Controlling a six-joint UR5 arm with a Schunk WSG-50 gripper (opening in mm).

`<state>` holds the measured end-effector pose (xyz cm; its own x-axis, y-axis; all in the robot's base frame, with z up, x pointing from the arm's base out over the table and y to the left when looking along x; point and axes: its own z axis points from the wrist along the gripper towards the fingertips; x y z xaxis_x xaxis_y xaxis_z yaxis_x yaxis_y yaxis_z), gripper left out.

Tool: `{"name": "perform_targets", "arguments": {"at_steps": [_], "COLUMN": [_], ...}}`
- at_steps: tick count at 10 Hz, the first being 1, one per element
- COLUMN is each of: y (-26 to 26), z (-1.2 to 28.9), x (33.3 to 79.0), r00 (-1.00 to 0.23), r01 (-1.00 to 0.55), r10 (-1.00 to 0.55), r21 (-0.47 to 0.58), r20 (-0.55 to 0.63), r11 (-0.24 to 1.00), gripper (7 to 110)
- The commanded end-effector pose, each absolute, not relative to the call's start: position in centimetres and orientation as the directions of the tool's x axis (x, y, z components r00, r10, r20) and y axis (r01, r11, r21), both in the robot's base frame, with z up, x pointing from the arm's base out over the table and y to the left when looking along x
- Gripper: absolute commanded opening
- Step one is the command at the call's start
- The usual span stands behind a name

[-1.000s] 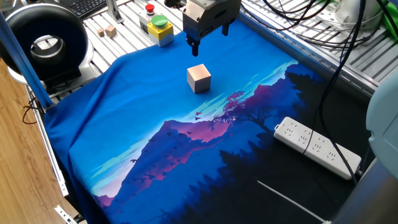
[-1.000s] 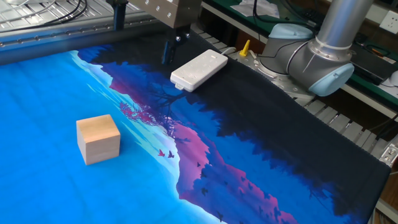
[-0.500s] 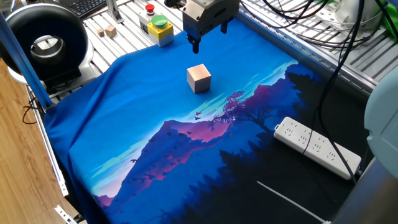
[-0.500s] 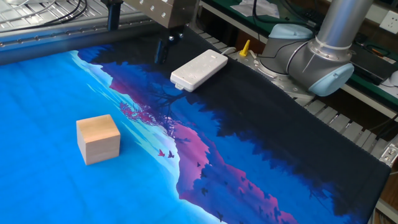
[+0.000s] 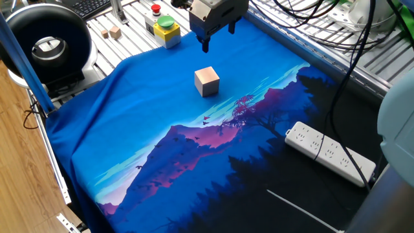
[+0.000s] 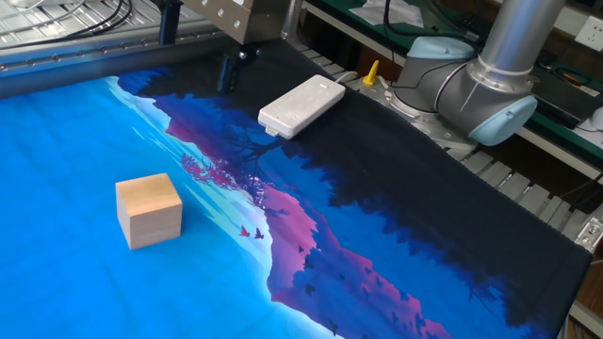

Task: Use the gripper to push the small block from left to right

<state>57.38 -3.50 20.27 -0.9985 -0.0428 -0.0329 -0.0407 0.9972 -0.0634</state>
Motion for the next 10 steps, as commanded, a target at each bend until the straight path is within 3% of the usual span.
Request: {"name": "perform_targets", "arguments": {"at_steps": [1,3,5,6,7,9,10], "y": [-1.3,0.2,0.2,1.1,1.2,-0.5,-1.2], "z": [20.6,20.9,21.1,21.1,20.7,20.0,19.9], "x": [56.0,54.8,53.7,54.3,55.1,55.7,56.1], "r00": [-0.998,-0.988,-0.976,-0.981,-0.995,-1.0,-0.998], "r01": [0.062,0.146,0.184,0.175,0.085,-0.025,-0.062], "r10": [0.062,0.141,0.177,0.164,0.076,-0.025,-0.06], "r21": [0.028,0.076,0.04,0.101,0.169,0.166,0.137], "r20": [0.014,0.066,0.126,0.108,0.06,-0.002,-0.021], "r11": [0.998,0.986,0.982,0.979,0.982,0.986,0.989], "gripper": [7,7,7,7,44,44,88]}}
